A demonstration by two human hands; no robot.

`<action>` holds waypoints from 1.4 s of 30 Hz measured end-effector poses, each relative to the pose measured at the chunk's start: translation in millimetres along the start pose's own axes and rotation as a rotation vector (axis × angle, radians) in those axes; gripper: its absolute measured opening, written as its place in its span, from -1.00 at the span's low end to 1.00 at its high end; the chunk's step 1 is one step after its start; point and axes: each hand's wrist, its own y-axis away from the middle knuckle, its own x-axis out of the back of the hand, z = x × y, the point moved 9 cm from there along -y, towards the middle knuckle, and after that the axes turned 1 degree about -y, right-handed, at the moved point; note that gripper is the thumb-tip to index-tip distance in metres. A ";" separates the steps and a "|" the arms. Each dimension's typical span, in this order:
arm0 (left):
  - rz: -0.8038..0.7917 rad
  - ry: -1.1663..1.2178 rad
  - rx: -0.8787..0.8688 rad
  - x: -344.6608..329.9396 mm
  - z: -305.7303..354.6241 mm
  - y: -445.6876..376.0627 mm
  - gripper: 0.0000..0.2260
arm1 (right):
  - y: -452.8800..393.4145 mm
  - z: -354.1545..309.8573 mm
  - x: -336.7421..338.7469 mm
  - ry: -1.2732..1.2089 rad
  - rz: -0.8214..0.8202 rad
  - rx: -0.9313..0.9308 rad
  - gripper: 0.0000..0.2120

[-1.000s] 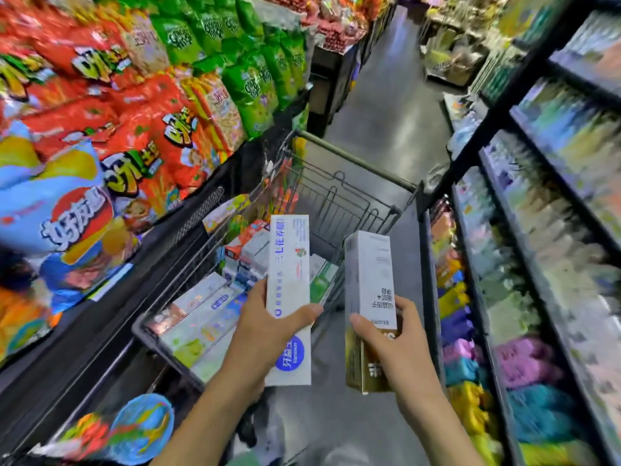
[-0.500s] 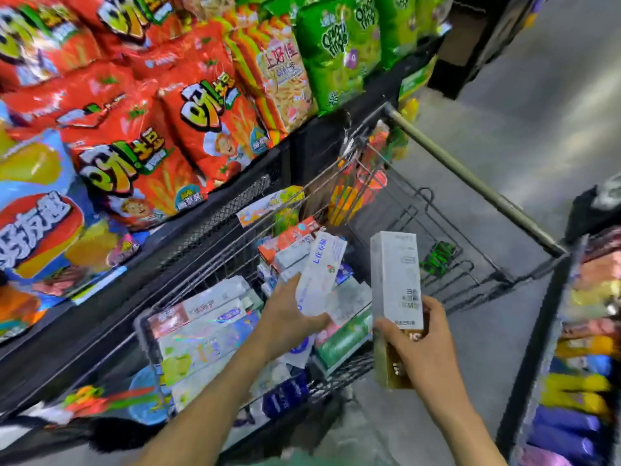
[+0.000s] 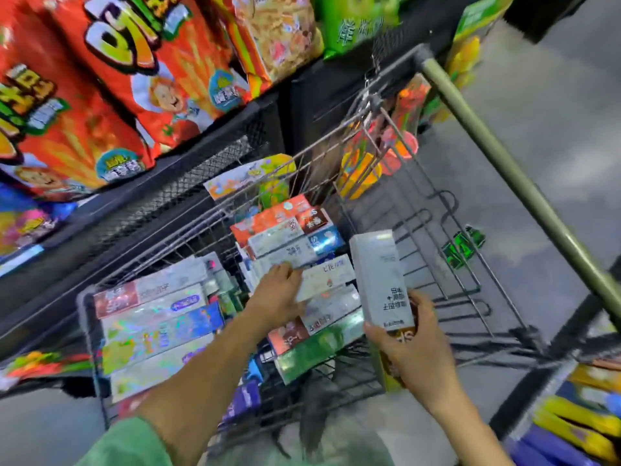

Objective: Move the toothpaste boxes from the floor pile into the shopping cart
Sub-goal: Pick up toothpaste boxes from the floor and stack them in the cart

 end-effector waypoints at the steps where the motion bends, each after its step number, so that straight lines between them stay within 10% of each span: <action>1: 0.027 0.007 0.013 -2.7 -3.0 -4.8 -0.35 | -3.5 5.1 -0.8 0.034 0.000 -0.003 -0.38; 11: 0.202 -0.102 0.102 -11.6 -15.9 -9.9 -0.41 | -13.3 15.5 -8.0 0.264 -0.153 0.159 -0.40; 26: 0.331 -0.022 0.194 -39.6 -69.9 96.7 -0.47 | -99.1 35.2 -165.3 1.261 -0.772 0.775 -0.29; 42: 0.245 -0.028 0.250 -33.3 -63.3 106.8 -0.39 | -80.5 9.9 -166.4 1.178 -0.396 0.839 -0.46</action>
